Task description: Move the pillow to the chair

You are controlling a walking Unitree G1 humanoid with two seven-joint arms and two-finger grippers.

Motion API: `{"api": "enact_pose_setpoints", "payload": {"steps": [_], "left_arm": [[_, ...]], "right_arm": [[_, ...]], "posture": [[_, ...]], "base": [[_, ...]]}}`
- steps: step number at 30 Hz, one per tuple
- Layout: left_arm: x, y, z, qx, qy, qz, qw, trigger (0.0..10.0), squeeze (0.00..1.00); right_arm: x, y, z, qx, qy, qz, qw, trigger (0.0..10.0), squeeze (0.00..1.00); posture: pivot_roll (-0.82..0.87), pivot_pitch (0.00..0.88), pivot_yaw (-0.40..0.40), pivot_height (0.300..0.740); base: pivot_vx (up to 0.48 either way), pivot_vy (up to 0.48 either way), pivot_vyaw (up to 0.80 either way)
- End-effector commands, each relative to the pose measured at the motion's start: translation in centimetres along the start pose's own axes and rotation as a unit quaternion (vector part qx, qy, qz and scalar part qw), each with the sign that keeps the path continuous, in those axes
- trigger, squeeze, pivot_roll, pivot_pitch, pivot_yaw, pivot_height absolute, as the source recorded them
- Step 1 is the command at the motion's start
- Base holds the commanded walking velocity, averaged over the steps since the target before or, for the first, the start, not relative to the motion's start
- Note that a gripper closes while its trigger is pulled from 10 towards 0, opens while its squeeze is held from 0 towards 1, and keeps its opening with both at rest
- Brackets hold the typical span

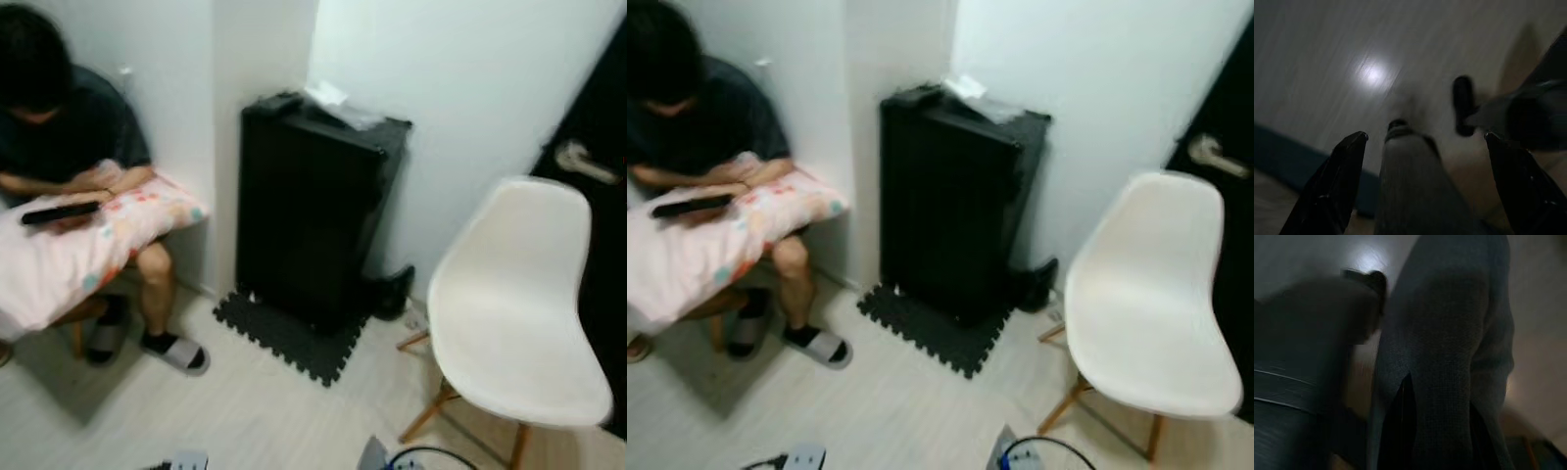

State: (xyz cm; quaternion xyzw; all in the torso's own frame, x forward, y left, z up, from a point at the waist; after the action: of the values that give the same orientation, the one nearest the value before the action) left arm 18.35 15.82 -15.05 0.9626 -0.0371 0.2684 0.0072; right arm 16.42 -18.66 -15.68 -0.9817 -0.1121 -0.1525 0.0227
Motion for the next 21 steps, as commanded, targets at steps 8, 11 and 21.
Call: {"api": "enact_pose_setpoints", "payload": {"steps": [8,11,21], "left_arm": [[-0.5,3.4,0.0,-0.052,-0.010,-0.009,0.999,10.0,0.00],[-0.6,3.4,0.0,-0.052,-0.012,-0.008,0.999,10.0,0.00],[-0.5,1.9,0.0,-0.049,-0.009,0.007,0.999,10.0,0.00]], "right_arm": [[4.4,3.6,-1.0,-0.047,0.069,0.041,0.996,10.0,0.00],[4.7,3.7,-1.0,-0.050,0.072,0.045,0.995,10.0,0.00],[4.0,2.4,-0.6,-0.049,0.071,0.114,0.990,10.0,0.00]], "posture": [[0.01,0.000,-0.157,0.740],[0.01,0.000,-0.151,0.740],[0.05,0.000,-0.028,0.740]], "base": [[0.000,0.000,-0.75],[0.000,0.000,-0.75],[0.000,0.000,-0.75]]}}
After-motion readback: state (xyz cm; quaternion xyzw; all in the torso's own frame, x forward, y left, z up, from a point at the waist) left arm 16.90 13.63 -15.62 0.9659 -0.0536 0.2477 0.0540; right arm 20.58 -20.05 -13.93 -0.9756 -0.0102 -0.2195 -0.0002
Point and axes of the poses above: a point about 5 cm out from each wrist's last joint towards the gripper, its own z axis pointing out of the wrist towards the gripper, its own x axis along the axis of the wrist's last joint, y = z × x, the point moved 6 cm from there along z, pointing out of the wrist towards the gripper, and after that the axes turned 3 degrees about z, right-handed, at the moved point
